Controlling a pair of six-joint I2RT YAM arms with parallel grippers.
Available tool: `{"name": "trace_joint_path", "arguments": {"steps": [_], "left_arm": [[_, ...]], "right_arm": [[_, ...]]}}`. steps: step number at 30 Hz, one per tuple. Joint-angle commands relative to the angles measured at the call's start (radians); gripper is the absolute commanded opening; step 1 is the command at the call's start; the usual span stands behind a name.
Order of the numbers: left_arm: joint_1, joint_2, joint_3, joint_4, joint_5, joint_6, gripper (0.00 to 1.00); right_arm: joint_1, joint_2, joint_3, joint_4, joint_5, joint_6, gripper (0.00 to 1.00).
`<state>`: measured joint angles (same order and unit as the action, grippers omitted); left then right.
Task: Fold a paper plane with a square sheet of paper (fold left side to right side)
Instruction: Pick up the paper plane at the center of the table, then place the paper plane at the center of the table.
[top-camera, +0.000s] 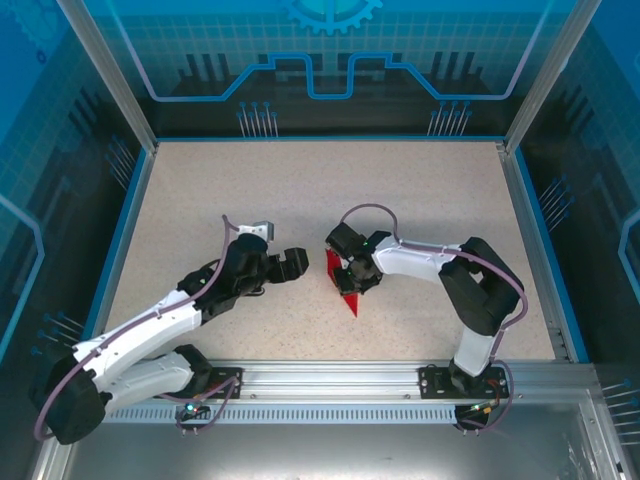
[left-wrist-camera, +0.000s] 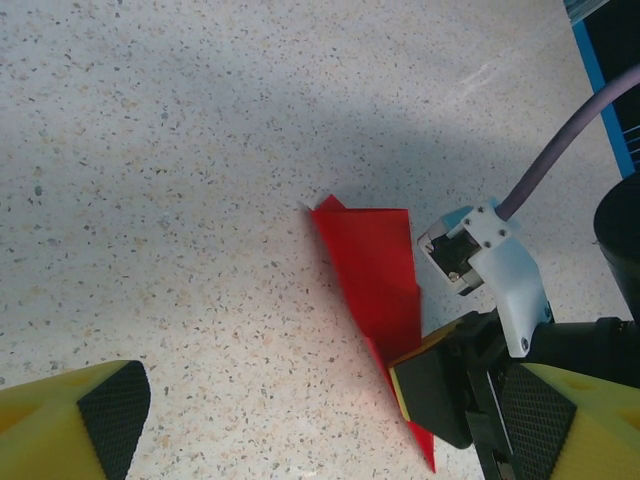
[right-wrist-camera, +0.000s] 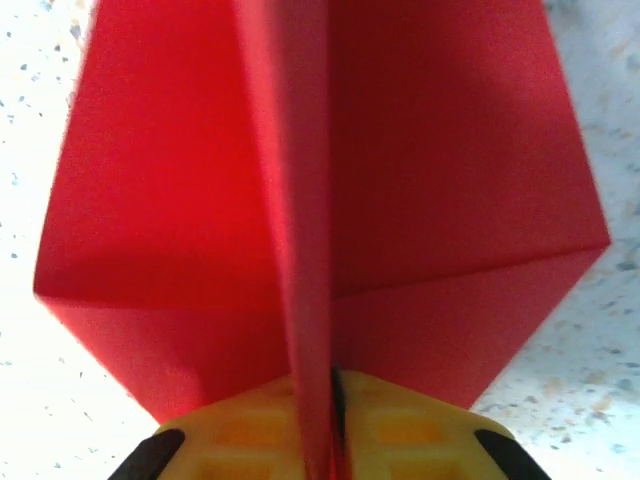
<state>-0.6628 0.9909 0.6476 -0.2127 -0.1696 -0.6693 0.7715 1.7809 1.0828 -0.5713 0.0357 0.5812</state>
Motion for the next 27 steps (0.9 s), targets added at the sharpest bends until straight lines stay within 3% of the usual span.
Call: {"name": "trace_joint_path", "arguments": {"steps": [1, 6, 17, 27], "left_arm": [[0.007, -0.044, -0.013, -0.030, -0.016, 0.041, 0.97], [0.007, -0.092, -0.025, -0.022, 0.021, 0.080, 0.99], [0.007, -0.122, -0.036, -0.040, 0.094, 0.132, 0.99], [0.006, -0.108, -0.035, -0.052, 0.097, 0.136, 0.99]], "right_arm": [[-0.022, -0.006, 0.082, -0.078, 0.051, -0.018, 0.09], [-0.108, 0.062, 0.263, -0.170, 0.099, -0.078, 0.08], [-0.246, 0.408, 0.709, -0.341, 0.180, -0.089, 0.07], [-0.264, 0.535, 0.811, -0.387, 0.162, -0.092, 0.10]]}}
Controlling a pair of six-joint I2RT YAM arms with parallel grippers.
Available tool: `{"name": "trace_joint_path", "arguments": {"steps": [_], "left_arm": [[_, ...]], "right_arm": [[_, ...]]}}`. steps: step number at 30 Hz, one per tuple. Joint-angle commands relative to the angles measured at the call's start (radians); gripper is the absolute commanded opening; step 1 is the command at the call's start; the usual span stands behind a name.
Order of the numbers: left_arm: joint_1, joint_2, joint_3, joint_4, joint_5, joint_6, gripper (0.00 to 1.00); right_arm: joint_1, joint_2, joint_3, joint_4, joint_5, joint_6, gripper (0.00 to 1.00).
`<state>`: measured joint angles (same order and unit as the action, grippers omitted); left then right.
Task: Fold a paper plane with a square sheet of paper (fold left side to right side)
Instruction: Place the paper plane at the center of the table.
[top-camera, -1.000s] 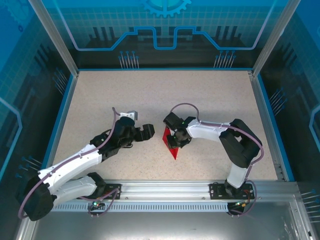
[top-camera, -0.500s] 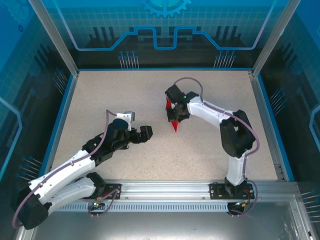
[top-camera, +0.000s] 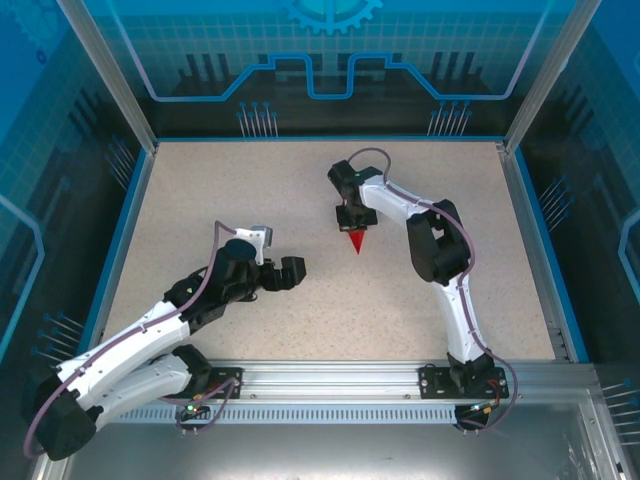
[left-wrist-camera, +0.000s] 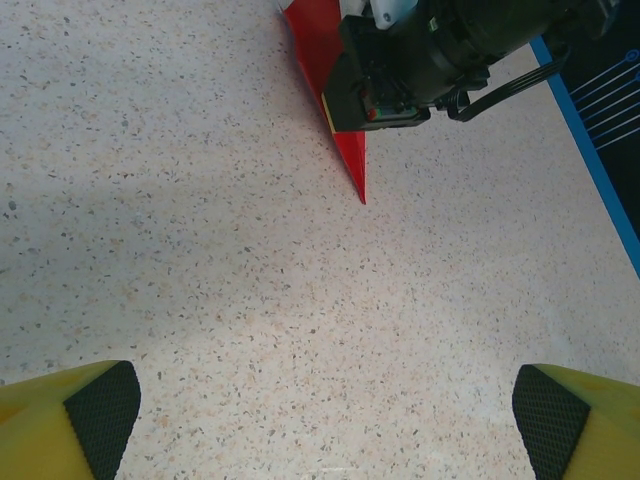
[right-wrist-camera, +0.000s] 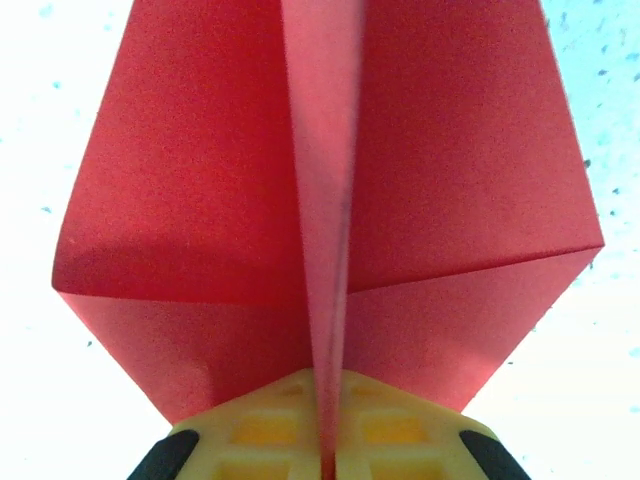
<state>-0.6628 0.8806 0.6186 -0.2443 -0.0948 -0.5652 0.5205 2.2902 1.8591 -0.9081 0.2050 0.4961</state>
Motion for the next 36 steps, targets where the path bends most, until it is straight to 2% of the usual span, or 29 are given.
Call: {"name": "trace_joint_path", "arguments": {"steps": [1, 3, 11, 17, 23, 32, 36], "left_arm": [[0.007, 0.005, -0.007, -0.021, 0.021, 0.032, 0.99], [0.007, 0.010, -0.006, -0.020, 0.024, 0.034, 0.99], [0.006, 0.026, -0.004, -0.013, 0.035, 0.034, 0.99], [0.006, 0.036, -0.002, -0.016, 0.030, 0.034, 0.99], [0.013, 0.053, -0.006, -0.001, 0.029, 0.019, 0.99], [0.131, 0.139, 0.031, 0.043, 0.149, -0.007, 0.99], [0.200, 0.159, 0.041, 0.049, 0.195, -0.025, 0.99]], "right_arm": [[-0.013, 0.029, 0.032, -0.048, -0.012, -0.007, 0.13], [-0.014, 0.031, 0.027, -0.043, -0.020, -0.006, 0.19], [-0.016, 0.057, 0.000, -0.034, -0.034, -0.007, 0.28], [-0.022, 0.041, -0.032, -0.016, -0.051, -0.001, 0.28], [-0.016, -0.057, -0.045, -0.025, -0.014, -0.010, 0.29], [-0.001, -0.187, -0.095, -0.061, 0.027, -0.041, 0.40], [0.004, -0.303, -0.161, -0.055, 0.019, -0.059, 0.45]]}}
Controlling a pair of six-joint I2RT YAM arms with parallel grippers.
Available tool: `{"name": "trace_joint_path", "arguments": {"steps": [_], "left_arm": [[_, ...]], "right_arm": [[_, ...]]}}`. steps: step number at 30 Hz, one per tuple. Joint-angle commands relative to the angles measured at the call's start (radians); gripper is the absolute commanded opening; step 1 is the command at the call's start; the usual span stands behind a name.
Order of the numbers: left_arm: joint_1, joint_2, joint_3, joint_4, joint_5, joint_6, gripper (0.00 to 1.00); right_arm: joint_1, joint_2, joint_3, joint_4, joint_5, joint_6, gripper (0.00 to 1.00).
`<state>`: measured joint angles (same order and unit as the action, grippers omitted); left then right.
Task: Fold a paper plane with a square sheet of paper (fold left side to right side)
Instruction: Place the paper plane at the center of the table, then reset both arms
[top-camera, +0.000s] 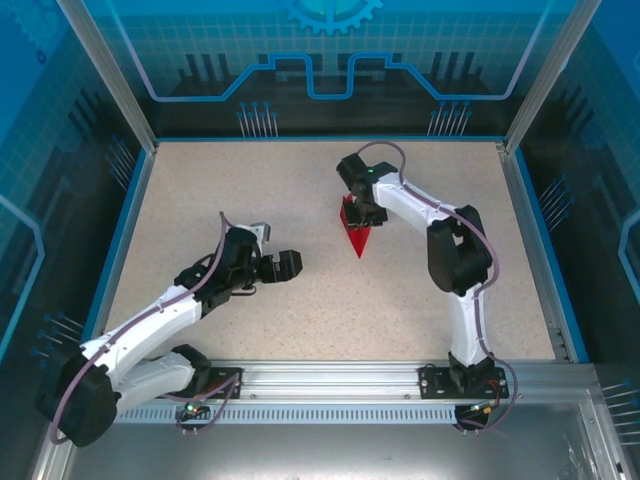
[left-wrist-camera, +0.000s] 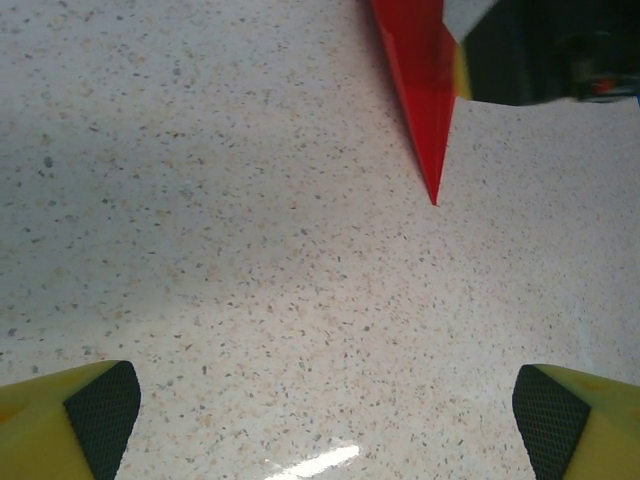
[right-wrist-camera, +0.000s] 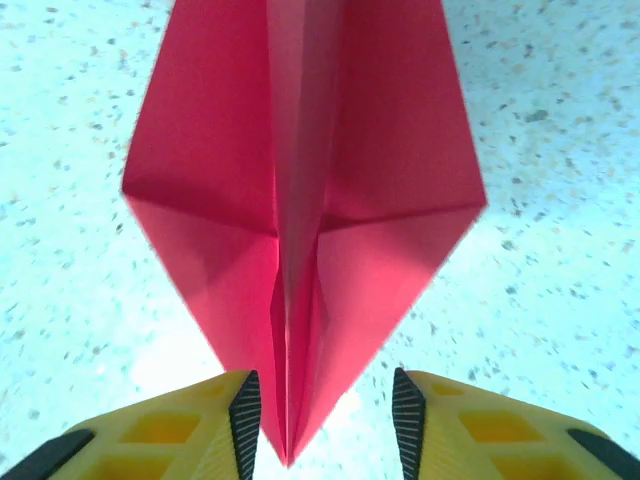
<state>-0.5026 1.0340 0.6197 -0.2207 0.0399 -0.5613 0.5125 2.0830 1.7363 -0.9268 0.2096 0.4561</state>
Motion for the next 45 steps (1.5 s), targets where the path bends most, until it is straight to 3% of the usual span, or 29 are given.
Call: {"name": "trace_joint_path", "arguments": {"steps": [1, 6, 9, 15, 21, 25, 32, 35, 38, 41, 42, 45], "left_arm": [[0.061, 0.004, 0.037, 0.025, 0.064, -0.035, 0.99], [0.170, -0.038, 0.047, -0.014, 0.010, -0.037, 0.99], [0.193, -0.085, 0.055, -0.024, -0.142, -0.003, 0.99], [0.195, -0.150, 0.019, 0.113, -0.383, 0.146, 0.99], [0.196, -0.149, -0.047, 0.255, -0.500, 0.363, 0.99], [0.204, -0.121, -0.138, 0.406, -0.564, 0.467, 0.99], [0.273, 0.039, -0.250, 0.693, -0.512, 0.517, 0.99], [0.306, 0.123, -0.281, 0.828, -0.443, 0.515, 0.99], [0.320, 0.183, -0.269, 0.840, -0.385, 0.564, 0.99], [0.345, 0.253, -0.318, 0.993, -0.345, 0.590, 0.99], [0.350, 0.251, -0.310, 0.976, -0.331, 0.594, 0.99], [0.378, 0.260, -0.318, 1.003, -0.260, 0.609, 0.99]], "right_arm": [[0.013, -0.143, -0.070, -0.023, 0.016, -0.027, 0.47], [-0.005, -0.413, -0.274, 0.104, 0.037, -0.084, 0.62], [-0.047, -0.605, -0.448, 0.216, 0.052, -0.116, 0.78], [-0.232, -0.947, -0.814, 0.468, 0.026, -0.158, 0.96], [-0.437, -1.170, -1.156, 0.808, 0.016, -0.211, 0.99], [-0.487, -1.131, -1.358, 1.180, -0.004, -0.333, 0.99], [-0.503, -0.859, -1.389, 1.513, -0.061, -0.357, 0.99], [-0.505, -0.802, -1.391, 1.616, -0.079, -0.381, 0.99], [-0.511, -0.727, -1.386, 1.690, -0.118, -0.386, 0.99], [-0.506, -0.622, -1.396, 1.800, -0.155, -0.399, 0.99], [-0.504, -0.587, -1.392, 1.841, -0.166, -0.406, 0.99], [-0.492, -0.581, -1.325, 1.720, -0.197, -0.434, 0.99]]}}
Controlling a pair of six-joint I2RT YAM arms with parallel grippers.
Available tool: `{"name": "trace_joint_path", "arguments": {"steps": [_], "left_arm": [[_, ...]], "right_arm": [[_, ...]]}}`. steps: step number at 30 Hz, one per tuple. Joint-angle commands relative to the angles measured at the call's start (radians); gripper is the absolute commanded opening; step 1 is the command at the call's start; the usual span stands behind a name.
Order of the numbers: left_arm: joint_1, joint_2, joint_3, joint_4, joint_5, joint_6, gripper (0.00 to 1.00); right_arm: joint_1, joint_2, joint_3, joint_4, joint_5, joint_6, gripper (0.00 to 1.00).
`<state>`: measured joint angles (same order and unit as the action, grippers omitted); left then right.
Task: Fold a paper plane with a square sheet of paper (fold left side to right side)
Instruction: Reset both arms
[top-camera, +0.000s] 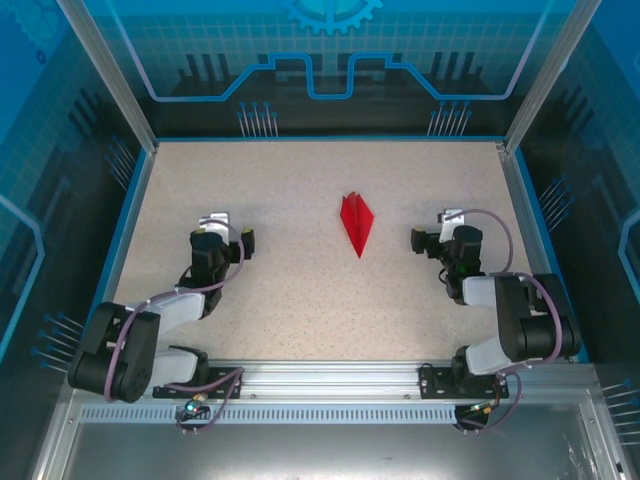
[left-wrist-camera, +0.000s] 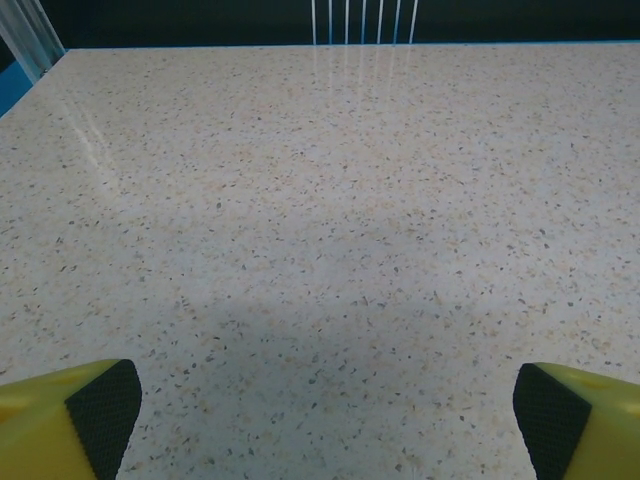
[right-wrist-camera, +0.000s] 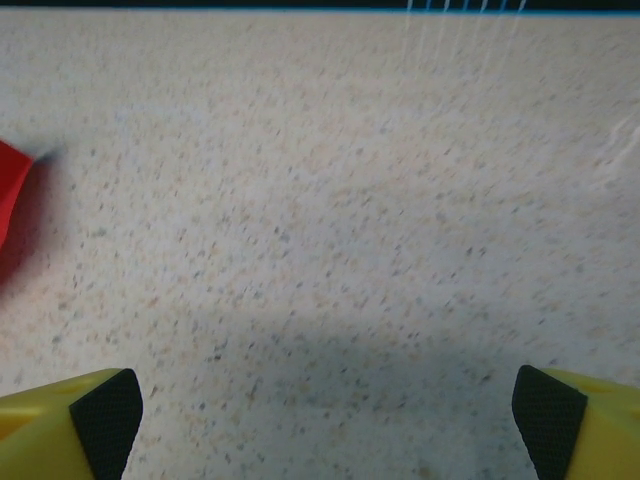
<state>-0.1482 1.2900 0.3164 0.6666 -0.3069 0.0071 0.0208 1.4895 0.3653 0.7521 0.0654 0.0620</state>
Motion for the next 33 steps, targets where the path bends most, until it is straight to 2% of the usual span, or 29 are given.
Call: {"name": "trace_joint_path", "arguments": {"steps": [1, 6, 9, 10, 12, 33], "left_arm": [[0.029, 0.005, -0.015, 0.120, 0.113, 0.046, 0.99], [0.068, 0.131, -0.022, 0.257, 0.169, 0.047, 0.99], [0.103, 0.231, 0.046, 0.231, 0.204, 0.026, 0.99], [0.116, 0.222, 0.089, 0.125, 0.196, 0.000, 0.99], [0.159, 0.224, 0.089, 0.135, 0.255, -0.031, 0.99], [0.155, 0.225, 0.101, 0.113, 0.273, -0.015, 0.99]], "right_arm": [[0.008, 0.011, 0.053, 0.020, -0.038, -0.045, 0.99], [0.008, 0.011, 0.052, 0.024, -0.036, -0.047, 0.99], [0.011, 0.012, 0.052, 0.024, -0.034, -0.047, 0.99], [0.012, 0.012, 0.052, 0.024, -0.032, -0.047, 0.99], [0.013, 0.012, 0.052, 0.023, -0.028, -0.049, 0.99], [0.040, 0.017, 0.067, 0.000, -0.013, -0.077, 0.99]]}}
